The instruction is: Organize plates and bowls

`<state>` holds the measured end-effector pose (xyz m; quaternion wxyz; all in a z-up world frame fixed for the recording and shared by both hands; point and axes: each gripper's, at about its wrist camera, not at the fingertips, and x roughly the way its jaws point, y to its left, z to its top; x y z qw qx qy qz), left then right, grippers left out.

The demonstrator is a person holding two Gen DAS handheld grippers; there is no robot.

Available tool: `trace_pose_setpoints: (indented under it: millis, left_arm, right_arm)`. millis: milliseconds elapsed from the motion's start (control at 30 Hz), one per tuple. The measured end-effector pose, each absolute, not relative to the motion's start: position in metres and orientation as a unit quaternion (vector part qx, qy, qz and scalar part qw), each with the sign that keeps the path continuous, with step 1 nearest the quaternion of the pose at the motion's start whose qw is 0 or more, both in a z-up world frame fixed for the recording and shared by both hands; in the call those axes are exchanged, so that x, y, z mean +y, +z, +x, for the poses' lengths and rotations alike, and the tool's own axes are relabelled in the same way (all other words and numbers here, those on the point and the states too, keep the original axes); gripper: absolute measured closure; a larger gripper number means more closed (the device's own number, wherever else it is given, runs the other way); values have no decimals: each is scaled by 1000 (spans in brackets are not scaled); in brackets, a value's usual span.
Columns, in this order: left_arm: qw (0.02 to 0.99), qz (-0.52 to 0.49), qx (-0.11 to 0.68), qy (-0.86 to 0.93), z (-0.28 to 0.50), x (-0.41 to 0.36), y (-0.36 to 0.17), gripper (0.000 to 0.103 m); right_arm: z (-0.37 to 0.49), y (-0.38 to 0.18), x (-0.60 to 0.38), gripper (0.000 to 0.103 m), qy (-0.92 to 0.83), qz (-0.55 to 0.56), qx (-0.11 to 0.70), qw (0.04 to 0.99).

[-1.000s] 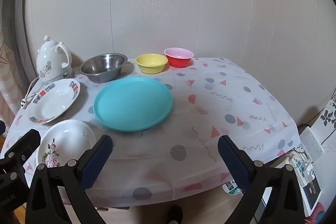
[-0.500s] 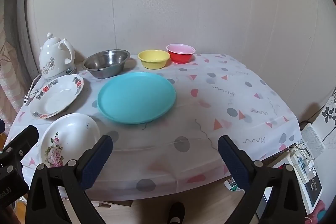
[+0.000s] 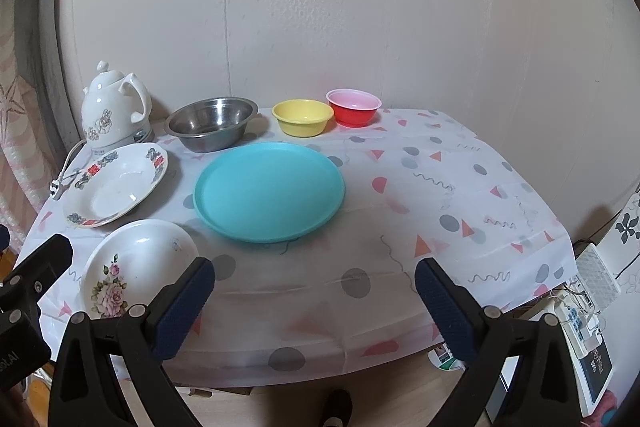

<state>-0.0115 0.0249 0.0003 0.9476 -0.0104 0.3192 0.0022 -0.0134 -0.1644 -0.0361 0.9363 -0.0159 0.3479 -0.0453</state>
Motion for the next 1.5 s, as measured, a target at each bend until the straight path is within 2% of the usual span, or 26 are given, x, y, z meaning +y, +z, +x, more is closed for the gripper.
trace_pose_setpoints:
  millis: [1500]
  left_arm:
    - [946,-10,324,8,-14,25,-2,0]
  right_arm:
    - [-15,-39,-163,1,-40,-14,355,934]
